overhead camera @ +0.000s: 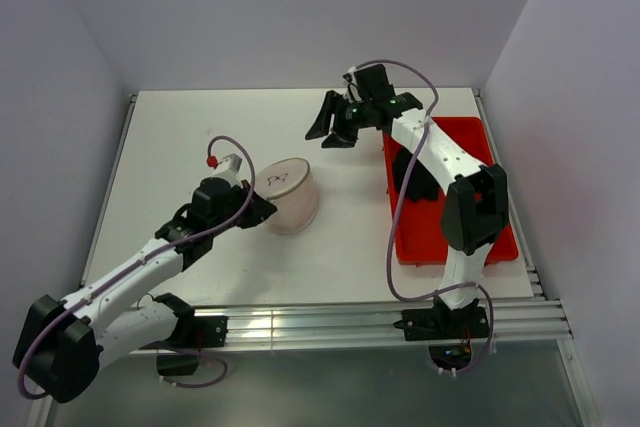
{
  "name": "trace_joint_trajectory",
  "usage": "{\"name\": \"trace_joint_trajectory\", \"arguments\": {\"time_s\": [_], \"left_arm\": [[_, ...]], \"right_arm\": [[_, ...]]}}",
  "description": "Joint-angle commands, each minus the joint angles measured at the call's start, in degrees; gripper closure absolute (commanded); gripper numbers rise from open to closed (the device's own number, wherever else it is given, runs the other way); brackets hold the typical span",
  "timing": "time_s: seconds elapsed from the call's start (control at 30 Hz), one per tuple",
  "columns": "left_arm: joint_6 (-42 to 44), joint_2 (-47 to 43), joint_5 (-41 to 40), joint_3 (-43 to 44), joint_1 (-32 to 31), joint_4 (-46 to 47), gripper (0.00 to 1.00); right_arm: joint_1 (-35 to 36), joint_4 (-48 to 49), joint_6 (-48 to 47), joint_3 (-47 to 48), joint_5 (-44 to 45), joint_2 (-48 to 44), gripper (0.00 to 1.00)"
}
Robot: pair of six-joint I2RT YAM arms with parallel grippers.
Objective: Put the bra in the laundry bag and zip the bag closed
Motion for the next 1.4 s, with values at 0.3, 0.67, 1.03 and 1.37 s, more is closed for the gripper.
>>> {"name": "trace_joint_trajectory", "arguments": {"time_s": [0.3,0.67,1.03,1.37], "left_arm": [[-0.91,8.78,0.57,7.67,-6.07,9.27,1.00],[-1.61,12.30,-0.66,8.02,-10.03,12.08,1.00],[-1.44,13.09,-1.02,7.32,-12.22,12.44,1.00],[-1.26,10.55,-0.49,5.47,-12.22,12.70,1.00]], "right_arm": [[2.87,8.83,5.06,-19.45,6.74,-20.00,0.36],[11.49,28.69,22.98,-42.92,8.14,-27.57,0.37],[12.11,37.23,29.58,-48.03,8.67,-25.99,0.42],[12.11,37.67,31.08,-47.68,10.96,-25.29,0.57]]}}
